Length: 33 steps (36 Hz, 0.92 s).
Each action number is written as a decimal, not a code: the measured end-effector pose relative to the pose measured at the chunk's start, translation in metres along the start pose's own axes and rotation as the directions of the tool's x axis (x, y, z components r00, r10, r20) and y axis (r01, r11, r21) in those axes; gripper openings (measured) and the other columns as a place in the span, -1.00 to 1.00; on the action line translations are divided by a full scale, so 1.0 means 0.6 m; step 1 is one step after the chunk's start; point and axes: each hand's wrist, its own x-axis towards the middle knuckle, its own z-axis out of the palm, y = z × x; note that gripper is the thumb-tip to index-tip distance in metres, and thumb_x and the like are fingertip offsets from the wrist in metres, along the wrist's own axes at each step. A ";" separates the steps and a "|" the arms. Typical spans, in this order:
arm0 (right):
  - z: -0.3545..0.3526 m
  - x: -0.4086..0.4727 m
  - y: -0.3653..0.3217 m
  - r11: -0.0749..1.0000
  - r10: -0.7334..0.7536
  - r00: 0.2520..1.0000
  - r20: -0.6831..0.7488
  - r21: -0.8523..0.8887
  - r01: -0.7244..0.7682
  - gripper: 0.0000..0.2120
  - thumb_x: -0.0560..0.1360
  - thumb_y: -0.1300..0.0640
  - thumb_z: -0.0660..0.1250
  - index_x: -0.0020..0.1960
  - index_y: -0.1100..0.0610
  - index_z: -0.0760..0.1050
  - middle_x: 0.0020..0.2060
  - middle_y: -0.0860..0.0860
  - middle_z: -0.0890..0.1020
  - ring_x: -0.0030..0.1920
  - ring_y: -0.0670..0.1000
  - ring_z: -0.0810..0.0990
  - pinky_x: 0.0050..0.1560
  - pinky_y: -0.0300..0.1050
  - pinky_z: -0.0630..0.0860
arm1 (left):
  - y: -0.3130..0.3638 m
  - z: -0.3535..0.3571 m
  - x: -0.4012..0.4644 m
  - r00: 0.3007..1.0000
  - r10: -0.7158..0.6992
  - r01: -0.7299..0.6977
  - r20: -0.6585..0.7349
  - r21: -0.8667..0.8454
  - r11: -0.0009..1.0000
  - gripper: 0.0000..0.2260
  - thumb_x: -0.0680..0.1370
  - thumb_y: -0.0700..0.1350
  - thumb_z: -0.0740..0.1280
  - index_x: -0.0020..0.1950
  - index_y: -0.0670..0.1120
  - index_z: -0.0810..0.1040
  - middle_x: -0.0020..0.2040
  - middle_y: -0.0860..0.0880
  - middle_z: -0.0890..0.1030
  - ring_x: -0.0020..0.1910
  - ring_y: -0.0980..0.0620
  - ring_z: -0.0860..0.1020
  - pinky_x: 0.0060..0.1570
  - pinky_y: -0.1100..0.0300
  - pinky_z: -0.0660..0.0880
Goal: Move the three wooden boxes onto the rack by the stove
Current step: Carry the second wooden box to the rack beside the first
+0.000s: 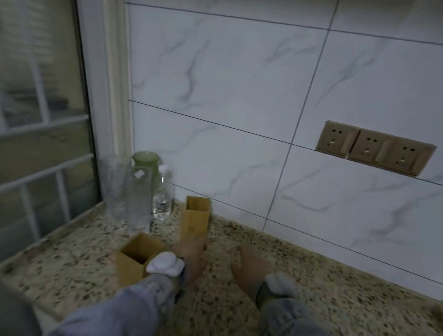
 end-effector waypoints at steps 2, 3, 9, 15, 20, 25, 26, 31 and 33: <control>-0.001 0.005 -0.054 0.999 -0.052 0.999 0.003 -0.017 0.052 -0.42 0.64 -0.09 0.08 0.57 0.10 0.00 0.56 0.07 0.13 0.53 0.11 0.19 0.53 -0.02 0.18 | -0.040 -0.012 0.004 0.999 -0.030 0.030 -0.039 0.011 0.999 -0.64 0.59 -0.05 0.25 0.35 -0.16 0.39 0.37 -0.19 0.42 0.33 -0.14 0.42 0.34 0.06 0.38; 0.000 0.008 -0.078 0.997 -0.080 0.997 0.004 -0.017 0.080 -0.43 0.64 -0.08 0.09 0.56 0.09 0.03 0.56 0.07 0.15 0.52 0.11 0.21 0.52 -0.02 0.20 | -0.061 -0.021 0.003 0.999 -0.045 0.046 -0.026 0.033 0.998 -0.64 0.61 -0.03 0.21 0.36 -0.15 0.38 0.39 -0.18 0.40 0.35 -0.13 0.40 0.36 0.08 0.35; 0.018 0.029 -0.159 0.983 -0.177 0.984 0.010 -0.049 0.177 -0.49 0.58 -0.12 0.14 0.48 0.03 0.20 0.46 0.08 0.36 0.39 0.16 0.41 0.38 0.07 0.39 | -0.134 -0.046 -0.005 0.990 -0.130 0.133 -0.050 0.061 0.989 -0.69 0.59 -0.07 0.22 0.30 -0.15 0.41 0.35 -0.15 0.43 0.33 -0.12 0.40 0.31 0.06 0.35; 0.025 0.034 -0.237 0.939 -0.324 0.940 0.106 -0.087 0.333 -0.62 0.66 0.07 0.07 0.42 0.17 0.29 0.43 0.11 0.37 0.42 0.09 0.35 0.43 -0.08 0.26 | -0.202 -0.051 -0.022 0.972 -0.216 0.218 -0.089 0.012 0.976 -0.67 0.58 -0.05 0.22 0.32 -0.12 0.39 0.35 -0.14 0.39 0.35 -0.15 0.35 0.33 0.02 0.37; 0.049 0.048 -0.283 0.893 -0.424 0.894 0.141 -0.098 0.439 -0.68 0.57 -0.03 0.18 0.26 0.08 0.41 0.26 0.10 0.50 0.26 0.14 0.44 0.25 0.04 0.42 | -0.239 -0.043 -0.026 0.952 -0.298 0.298 -0.075 -0.012 0.955 -0.66 0.62 -0.03 0.17 0.38 -0.07 0.39 0.42 -0.12 0.35 0.41 -0.12 0.29 0.39 0.07 0.30; 0.062 0.063 -0.304 0.864 -0.453 0.850 0.270 -0.103 0.493 -0.47 0.51 -0.21 0.26 0.38 0.03 0.38 0.44 0.12 0.27 0.42 0.21 0.24 0.41 0.05 0.22 | -0.264 -0.041 -0.017 0.939 -0.339 0.340 0.058 -0.010 0.940 -0.58 0.64 0.10 0.14 0.49 0.06 0.27 0.56 -0.08 0.16 0.54 -0.16 0.12 0.55 -0.02 0.08; 0.065 0.072 -0.307 0.861 -0.451 0.840 0.301 -0.101 0.498 -0.49 0.50 -0.22 0.27 0.33 0.06 0.45 0.45 0.13 0.26 0.44 0.21 0.21 0.41 0.04 0.20 | -0.268 -0.043 -0.013 0.936 -0.340 0.341 0.087 0.011 0.940 -0.58 0.64 0.07 0.16 0.49 0.04 0.28 0.56 -0.09 0.15 0.54 -0.18 0.12 0.55 -0.04 0.08; 0.082 0.113 -0.317 0.818 -0.492 0.783 0.381 -0.104 0.565 -0.56 0.45 -0.20 0.35 0.12 0.11 0.61 0.52 0.14 0.18 0.55 0.21 -0.06 0.53 0.17 -0.15 | -0.284 -0.049 0.007 0.904 -0.373 0.377 0.210 0.022 0.926 -0.64 0.59 -0.22 0.25 0.40 -0.08 0.43 0.43 -0.20 0.37 0.41 -0.17 0.37 0.44 0.04 0.32; 0.082 0.124 -0.320 0.812 -0.496 0.762 0.417 -0.089 0.577 -0.59 0.46 -0.15 0.37 0.11 0.15 0.61 0.51 0.17 0.22 0.55 0.23 -0.03 0.54 0.18 -0.15 | -0.278 -0.051 0.011 0.901 -0.365 0.366 0.234 0.040 0.930 -0.66 0.58 -0.22 0.27 0.36 -0.10 0.47 0.38 -0.17 0.47 0.36 -0.14 0.45 0.39 0.07 0.39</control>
